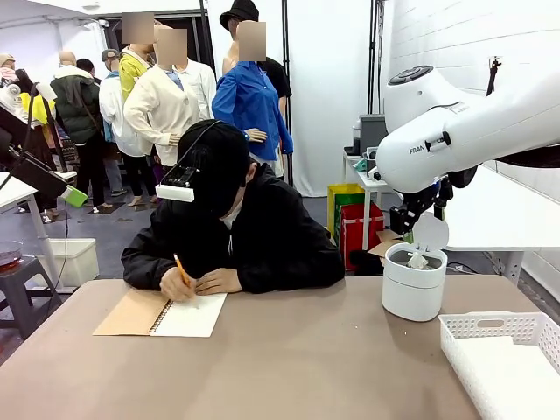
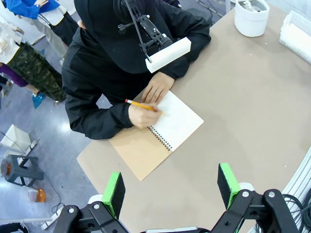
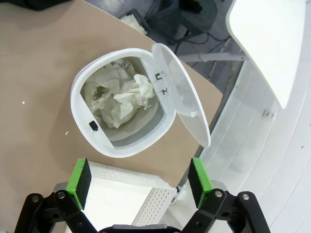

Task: Sort the paper based on its condition.
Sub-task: If a person hands you a paper, place it in the Organizing basket , and if it's crumpled, put it in the Trash can.

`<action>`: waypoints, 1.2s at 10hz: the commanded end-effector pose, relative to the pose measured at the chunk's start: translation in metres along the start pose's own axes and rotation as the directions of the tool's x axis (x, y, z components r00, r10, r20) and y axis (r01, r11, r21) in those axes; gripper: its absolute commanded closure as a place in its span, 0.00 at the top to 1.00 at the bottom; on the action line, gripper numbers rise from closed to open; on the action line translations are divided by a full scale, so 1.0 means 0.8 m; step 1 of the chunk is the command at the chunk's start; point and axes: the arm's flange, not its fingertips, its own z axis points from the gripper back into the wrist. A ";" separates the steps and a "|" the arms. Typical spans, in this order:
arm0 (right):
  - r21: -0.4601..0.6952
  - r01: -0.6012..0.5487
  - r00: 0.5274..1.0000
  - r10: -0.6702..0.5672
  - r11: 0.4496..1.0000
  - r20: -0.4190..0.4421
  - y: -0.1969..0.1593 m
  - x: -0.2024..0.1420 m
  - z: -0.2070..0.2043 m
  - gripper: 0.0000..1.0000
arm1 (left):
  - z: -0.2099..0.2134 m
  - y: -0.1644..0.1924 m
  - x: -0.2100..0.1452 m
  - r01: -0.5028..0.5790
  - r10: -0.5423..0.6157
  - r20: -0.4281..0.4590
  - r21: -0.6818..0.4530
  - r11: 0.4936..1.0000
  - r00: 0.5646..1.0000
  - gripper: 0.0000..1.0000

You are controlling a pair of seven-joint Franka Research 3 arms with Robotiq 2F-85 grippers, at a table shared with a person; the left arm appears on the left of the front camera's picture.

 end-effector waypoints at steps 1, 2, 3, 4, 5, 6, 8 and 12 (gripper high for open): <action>-0.022 -0.005 1.000 0.005 1.000 -0.004 -0.002 0.001 -0.003 1.00 | 0.000 0.000 0.000 -0.002 0.002 -0.001 -0.001 1.000 1.000 1.00; -0.022 -0.005 1.000 0.005 1.000 -0.004 -0.002 0.001 -0.003 1.00 | 0.000 0.000 0.000 -0.002 0.002 -0.001 -0.001 1.000 1.000 1.00; -0.022 -0.005 1.000 0.005 1.000 -0.004 -0.002 0.001 -0.003 1.00 | 0.000 0.000 0.000 -0.002 0.002 -0.001 -0.001 1.000 1.000 1.00; -0.002 -0.001 1.000 0.001 1.000 -0.001 -0.001 0.000 0.000 1.00 | 0.000 0.000 0.000 -0.002 0.002 -0.001 -0.001 1.000 1.000 1.00; 0.064 -0.036 0.999 0.033 0.997 0.041 0.016 -0.005 0.010 1.00 | 0.000 0.000 0.000 -0.002 0.002 -0.001 -0.001 1.000 1.000 1.00; 0.099 -0.085 0.993 0.076 0.991 0.092 0.028 -0.003 0.024 1.00 | 0.000 0.000 0.000 -0.002 0.002 -0.001 -0.001 1.000 1.000 1.00; 0.167 -0.191 0.970 0.160 0.967 0.185 0.068 0.000 0.057 1.00 | 0.000 0.000 0.000 -0.002 0.002 -0.001 -0.001 1.000 1.000 1.00; 0.282 -0.357 0.856 0.191 0.890 0.480 0.137 0.024 0.124 1.00 | 0.000 0.000 0.000 -0.002 0.002 -0.001 -0.001 1.000 1.000 1.00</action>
